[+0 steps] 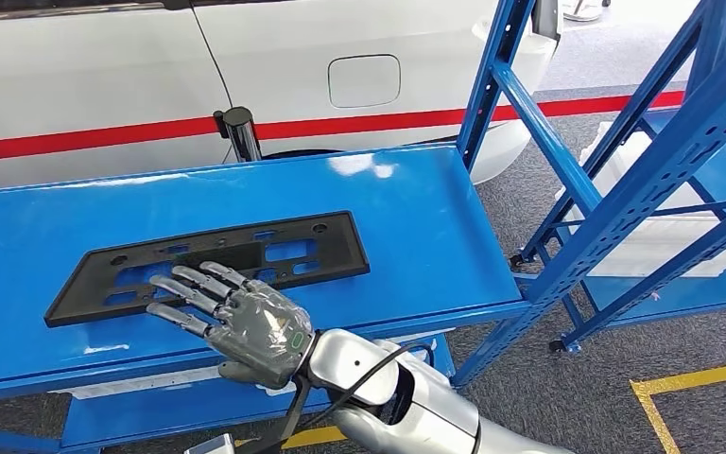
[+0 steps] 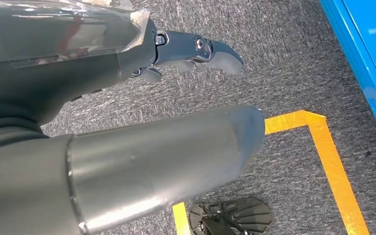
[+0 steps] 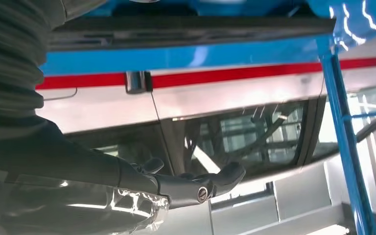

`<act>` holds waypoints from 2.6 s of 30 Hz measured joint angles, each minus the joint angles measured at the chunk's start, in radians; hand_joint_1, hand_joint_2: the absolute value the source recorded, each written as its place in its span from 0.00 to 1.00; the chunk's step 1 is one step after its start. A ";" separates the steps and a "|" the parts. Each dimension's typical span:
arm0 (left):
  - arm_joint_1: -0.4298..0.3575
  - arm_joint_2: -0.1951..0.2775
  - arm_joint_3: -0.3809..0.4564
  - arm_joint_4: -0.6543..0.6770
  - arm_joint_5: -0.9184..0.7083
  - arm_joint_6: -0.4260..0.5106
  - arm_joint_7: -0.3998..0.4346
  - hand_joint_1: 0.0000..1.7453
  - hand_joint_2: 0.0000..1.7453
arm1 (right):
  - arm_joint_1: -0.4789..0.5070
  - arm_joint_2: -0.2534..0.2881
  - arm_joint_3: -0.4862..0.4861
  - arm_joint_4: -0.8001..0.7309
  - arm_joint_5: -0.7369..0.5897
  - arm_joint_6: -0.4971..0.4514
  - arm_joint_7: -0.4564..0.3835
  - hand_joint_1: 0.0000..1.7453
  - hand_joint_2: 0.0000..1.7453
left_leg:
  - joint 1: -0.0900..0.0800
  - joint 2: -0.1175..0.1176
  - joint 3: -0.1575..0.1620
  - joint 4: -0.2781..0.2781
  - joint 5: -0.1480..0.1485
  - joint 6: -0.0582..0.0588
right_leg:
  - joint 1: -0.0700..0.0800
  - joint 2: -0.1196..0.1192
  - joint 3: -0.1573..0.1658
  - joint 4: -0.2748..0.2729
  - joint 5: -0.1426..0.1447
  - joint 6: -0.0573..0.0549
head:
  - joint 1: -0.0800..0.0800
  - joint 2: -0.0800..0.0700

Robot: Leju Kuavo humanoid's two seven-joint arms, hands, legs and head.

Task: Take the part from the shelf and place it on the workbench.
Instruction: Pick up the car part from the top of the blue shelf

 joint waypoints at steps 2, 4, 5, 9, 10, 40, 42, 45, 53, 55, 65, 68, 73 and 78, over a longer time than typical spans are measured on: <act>0.000 0.000 0.000 0.000 0.000 0.000 0.004 0.00 0.00 | 0.006 -0.008 0.011 0.000 -0.005 0.015 -0.001 0.00 1.00 | 0.000 0.000 0.000 0.000 0.000 0.000 | 0.000 0.000 0.000 0.000 0.000 0.000 | 0.000 0.000; 0.000 0.000 0.000 0.001 0.001 0.000 0.009 0.00 0.00 | 0.011 -0.013 0.023 0.002 -0.011 0.031 -0.004 0.00 1.00 | 0.000 0.000 0.000 0.000 0.000 0.000 | 0.000 0.000 0.000 0.000 0.000 0.000 | 0.000 0.000; 0.000 0.000 0.000 0.002 0.002 0.001 0.010 0.00 0.00 | 0.012 -0.014 0.028 0.004 -0.013 0.038 -0.005 0.00 1.00 | 0.000 0.000 0.000 0.000 0.000 0.000 | 0.000 0.000 0.000 0.000 0.000 0.000 | 0.000 0.000; 0.002 0.000 0.004 0.003 0.004 0.003 0.008 0.00 0.00 | 0.013 -0.011 0.049 0.023 -0.019 0.054 -0.006 0.00 1.00 | 0.000 0.000 0.000 0.000 0.000 0.000 | 0.000 0.000 0.000 0.000 0.000 0.000 | 0.000 0.000; 0.002 0.000 0.005 0.003 0.004 0.003 0.005 0.00 0.00 | 0.011 -0.008 0.052 0.033 -0.013 0.049 -0.002 0.00 1.00 | 0.000 0.000 0.000 0.000 0.000 0.000 | 0.000 0.000 0.000 0.000 0.000 0.000 | 0.000 0.000; 0.002 -0.009 0.003 0.003 -0.043 -0.006 0.012 0.00 0.00 | -0.088 0.115 0.052 0.553 0.427 -0.371 0.256 0.00 1.00 | 0.000 0.000 0.000 0.000 0.000 0.000 | 0.000 0.000 0.001 0.000 0.000 0.000 | 0.000 0.000; 0.002 -0.008 0.002 0.003 -0.048 -0.008 0.014 0.00 0.00 | -0.094 0.117 0.046 0.575 0.462 -0.403 0.290 0.00 1.00 | 0.000 0.000 0.000 0.000 0.000 0.000 | 0.000 0.000 0.001 0.000 0.000 0.000 | 0.000 0.000; 0.001 -0.008 0.000 0.003 -0.051 -0.012 0.018 0.00 0.00 | -0.098 0.119 0.039 0.600 0.482 -0.448 0.323 0.00 1.00 | 0.000 0.000 0.000 0.000 0.000 0.000 | 0.000 0.000 0.001 0.000 0.000 0.000 | 0.000 0.000; 0.001 -0.008 -0.001 0.003 -0.054 -0.015 0.019 0.00 0.00 | -0.100 0.130 -0.007 0.624 0.483 -0.458 0.318 0.00 1.00 | 0.000 0.000 0.000 0.000 0.000 0.000 | 0.000 0.000 0.001 0.000 0.000 0.000 | 0.000 0.000; 0.001 -0.008 -0.001 0.003 -0.055 -0.015 0.019 0.00 0.00 | -0.099 0.131 -0.016 0.627 0.482 -0.458 0.316 0.00 1.00 | 0.000 0.000 0.000 0.000 0.000 0.000 | 0.000 0.000 0.001 0.000 0.000 0.000 | 0.000 0.000; -0.001 -0.009 -0.001 0.003 -0.059 -0.013 0.025 0.00 0.00 | -0.097 0.141 -0.039 0.653 0.481 -0.454 0.298 0.00 1.00 | 0.000 0.000 0.001 0.000 0.000 0.000 | 0.000 0.000 0.001 0.000 0.000 0.000 | 0.000 0.000; -0.003 -0.009 -0.002 0.003 -0.061 -0.013 0.028 0.00 0.00 | -0.102 0.153 -0.047 0.678 0.480 -0.447 0.298 0.00 1.00 | 0.000 0.000 0.001 0.000 0.000 0.000 | 0.000 0.000 0.001 0.000 0.000 0.000 | 0.000 0.000; -0.007 -0.009 -0.003 0.003 -0.067 -0.013 0.029 0.00 0.00 | -0.118 0.175 -0.056 0.723 0.479 -0.446 0.297 0.00 1.00 | 0.000 0.000 0.002 0.000 0.000 0.000 | 0.000 0.000 0.001 0.000 0.000 0.000 | 0.000 0.000; -0.009 -0.009 -0.004 0.003 -0.070 -0.014 0.036 0.00 0.00 | -0.139 0.198 -0.059 0.774 0.478 -0.443 0.297 0.00 1.00 | 0.000 0.001 0.003 0.000 0.000 0.000 | 0.000 0.000 0.002 0.000 0.000 0.000 | 0.000 0.000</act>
